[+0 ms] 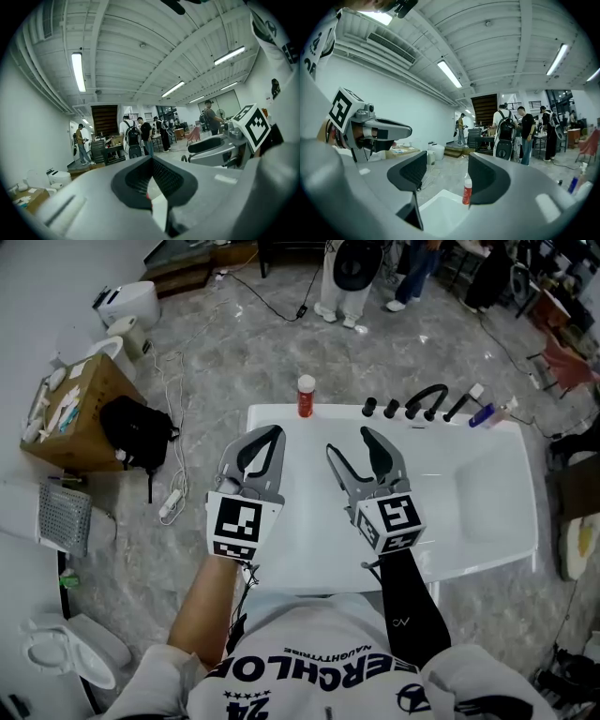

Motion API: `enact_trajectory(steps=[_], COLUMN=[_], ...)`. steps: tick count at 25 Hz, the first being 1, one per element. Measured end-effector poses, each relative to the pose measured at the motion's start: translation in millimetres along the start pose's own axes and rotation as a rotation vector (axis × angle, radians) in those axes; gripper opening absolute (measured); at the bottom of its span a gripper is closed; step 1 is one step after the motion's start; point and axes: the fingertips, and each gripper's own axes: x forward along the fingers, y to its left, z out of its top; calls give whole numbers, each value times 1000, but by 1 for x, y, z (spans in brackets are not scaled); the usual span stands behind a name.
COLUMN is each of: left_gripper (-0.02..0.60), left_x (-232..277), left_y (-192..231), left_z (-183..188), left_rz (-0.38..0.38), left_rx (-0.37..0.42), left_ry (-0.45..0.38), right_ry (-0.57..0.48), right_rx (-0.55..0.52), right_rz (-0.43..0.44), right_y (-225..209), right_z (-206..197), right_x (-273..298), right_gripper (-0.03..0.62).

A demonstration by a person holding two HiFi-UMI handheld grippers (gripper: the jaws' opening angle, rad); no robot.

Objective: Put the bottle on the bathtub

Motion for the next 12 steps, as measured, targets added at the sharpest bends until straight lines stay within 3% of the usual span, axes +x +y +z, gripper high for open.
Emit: enact_trajectory(steps=[12], left_gripper=[2], left_x=[-17], left_y=[-1], left_z=[25], left_rz=[35], left_rx=[14], left_ry=[-40], right_ry=[-55], right_rx=[-51], right_rz=[25], right_y=[8], right_z=[23], right_x=[-14], right_gripper=[302])
